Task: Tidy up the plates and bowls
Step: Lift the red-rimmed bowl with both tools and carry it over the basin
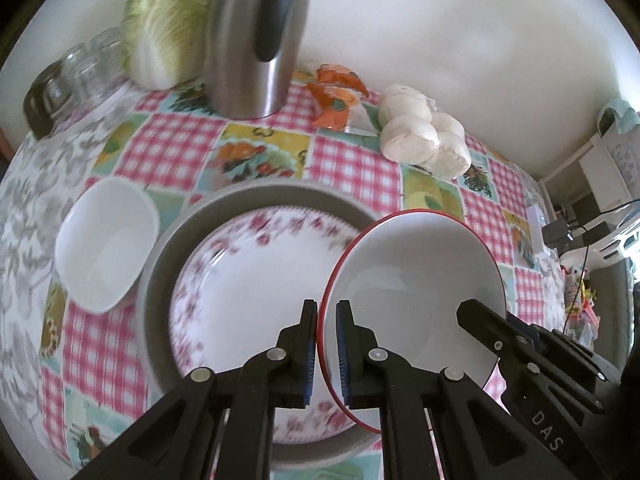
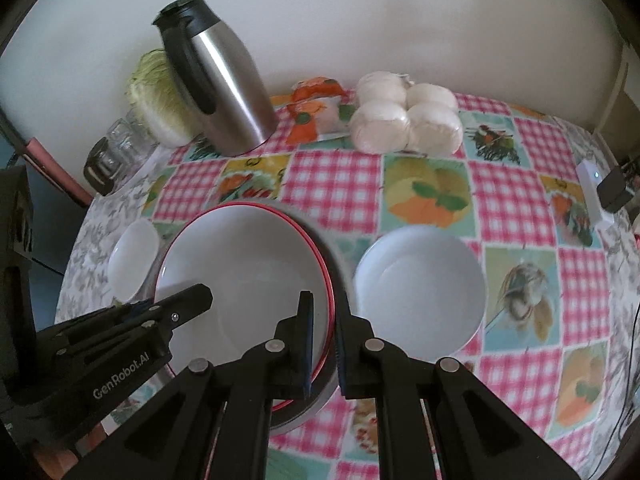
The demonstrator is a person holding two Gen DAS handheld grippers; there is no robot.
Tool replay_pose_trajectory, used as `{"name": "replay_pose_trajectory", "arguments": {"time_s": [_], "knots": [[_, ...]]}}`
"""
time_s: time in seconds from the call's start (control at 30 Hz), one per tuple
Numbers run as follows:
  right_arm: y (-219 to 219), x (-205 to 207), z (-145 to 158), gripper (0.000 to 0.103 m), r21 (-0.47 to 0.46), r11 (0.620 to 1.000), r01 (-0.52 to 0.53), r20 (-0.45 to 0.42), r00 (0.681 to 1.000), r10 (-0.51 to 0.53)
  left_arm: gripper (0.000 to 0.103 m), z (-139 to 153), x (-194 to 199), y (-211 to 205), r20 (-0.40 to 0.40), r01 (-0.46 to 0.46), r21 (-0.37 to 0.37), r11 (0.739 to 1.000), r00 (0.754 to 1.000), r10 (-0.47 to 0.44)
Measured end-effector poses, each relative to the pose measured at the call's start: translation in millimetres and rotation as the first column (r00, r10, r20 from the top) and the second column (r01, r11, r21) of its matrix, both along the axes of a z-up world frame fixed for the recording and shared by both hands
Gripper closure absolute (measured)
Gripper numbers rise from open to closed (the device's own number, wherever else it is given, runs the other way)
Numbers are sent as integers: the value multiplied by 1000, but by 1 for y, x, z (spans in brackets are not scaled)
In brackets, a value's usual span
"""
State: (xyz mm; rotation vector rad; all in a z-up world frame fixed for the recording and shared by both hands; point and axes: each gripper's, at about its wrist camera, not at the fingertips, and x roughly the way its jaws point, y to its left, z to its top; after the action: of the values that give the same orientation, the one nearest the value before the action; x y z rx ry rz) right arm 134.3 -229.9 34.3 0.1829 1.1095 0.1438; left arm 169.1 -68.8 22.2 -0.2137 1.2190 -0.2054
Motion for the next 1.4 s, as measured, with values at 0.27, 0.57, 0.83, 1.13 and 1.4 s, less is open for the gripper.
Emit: {"name": "replay_pose_trajectory", "arguments": {"time_s": [0.27, 0.57, 0.83, 1.13, 1.4], "knots": [[17, -21, -11, 92, 59, 998, 24, 1, 1000, -24, 92, -9, -26, 21, -4, -31, 22, 999, 1000, 31], [21, -26, -18, 92, 96, 995, 28, 8, 1000, -29, 92, -19, -29, 35, -16, -40, -2, 999, 999, 40], [25, -22, -16, 92, 113, 993, 30, 12, 999, -32, 92, -9, -26, 45, 10, -62, -30, 998, 998, 63], [26, -18, -9, 90, 128, 991, 44, 28, 998, -48, 92, -7, -25, 51, 11, -66, -72, 995, 998, 67], [32, -9, -20, 90, 135, 989, 56, 7, 998, -57, 91, -13, -20, 61, 1, -84, -93, 992, 996, 85]]}}
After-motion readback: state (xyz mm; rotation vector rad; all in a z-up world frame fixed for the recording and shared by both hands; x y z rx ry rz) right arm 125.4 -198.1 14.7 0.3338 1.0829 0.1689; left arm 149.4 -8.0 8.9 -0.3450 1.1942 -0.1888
